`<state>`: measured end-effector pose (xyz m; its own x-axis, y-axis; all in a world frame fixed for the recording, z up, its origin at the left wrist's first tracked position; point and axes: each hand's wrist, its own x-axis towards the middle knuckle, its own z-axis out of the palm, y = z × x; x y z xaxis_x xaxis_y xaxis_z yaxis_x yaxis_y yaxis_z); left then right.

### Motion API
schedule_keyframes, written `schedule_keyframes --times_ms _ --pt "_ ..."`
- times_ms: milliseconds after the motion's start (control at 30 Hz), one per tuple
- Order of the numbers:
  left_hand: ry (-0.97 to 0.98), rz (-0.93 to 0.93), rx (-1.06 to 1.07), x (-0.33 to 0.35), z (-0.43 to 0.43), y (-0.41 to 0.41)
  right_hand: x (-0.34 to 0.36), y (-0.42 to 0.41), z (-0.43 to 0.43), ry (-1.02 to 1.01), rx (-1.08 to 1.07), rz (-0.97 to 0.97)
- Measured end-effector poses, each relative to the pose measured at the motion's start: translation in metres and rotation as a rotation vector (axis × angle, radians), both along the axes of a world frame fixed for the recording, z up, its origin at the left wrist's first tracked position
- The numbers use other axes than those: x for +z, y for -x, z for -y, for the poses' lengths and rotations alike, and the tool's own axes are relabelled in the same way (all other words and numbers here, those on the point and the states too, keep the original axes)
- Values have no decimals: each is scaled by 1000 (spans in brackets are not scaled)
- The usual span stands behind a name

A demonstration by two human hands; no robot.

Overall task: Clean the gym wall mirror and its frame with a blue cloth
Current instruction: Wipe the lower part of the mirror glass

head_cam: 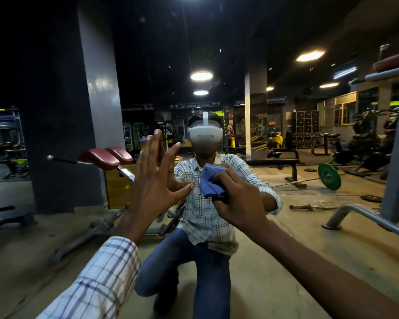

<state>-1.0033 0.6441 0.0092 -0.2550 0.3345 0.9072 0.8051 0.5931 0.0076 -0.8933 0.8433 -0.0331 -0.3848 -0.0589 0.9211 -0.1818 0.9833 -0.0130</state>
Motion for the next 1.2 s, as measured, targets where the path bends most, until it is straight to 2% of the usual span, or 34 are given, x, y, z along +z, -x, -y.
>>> schedule_keyframes --times_ms 200,400,867,1200 --pt "-10 18 -3 -3 -1 -2 -6 -2 4 29 -7 27" --pt "-36 -47 -25 -5 -2 4 -5 -4 7 63 -47 87" --pt "-71 -85 -51 -8 -6 13 -9 -3 18 117 -111 -8" --pt "-60 -68 -30 -8 -7 10 -19 0 13 131 -38 -27"
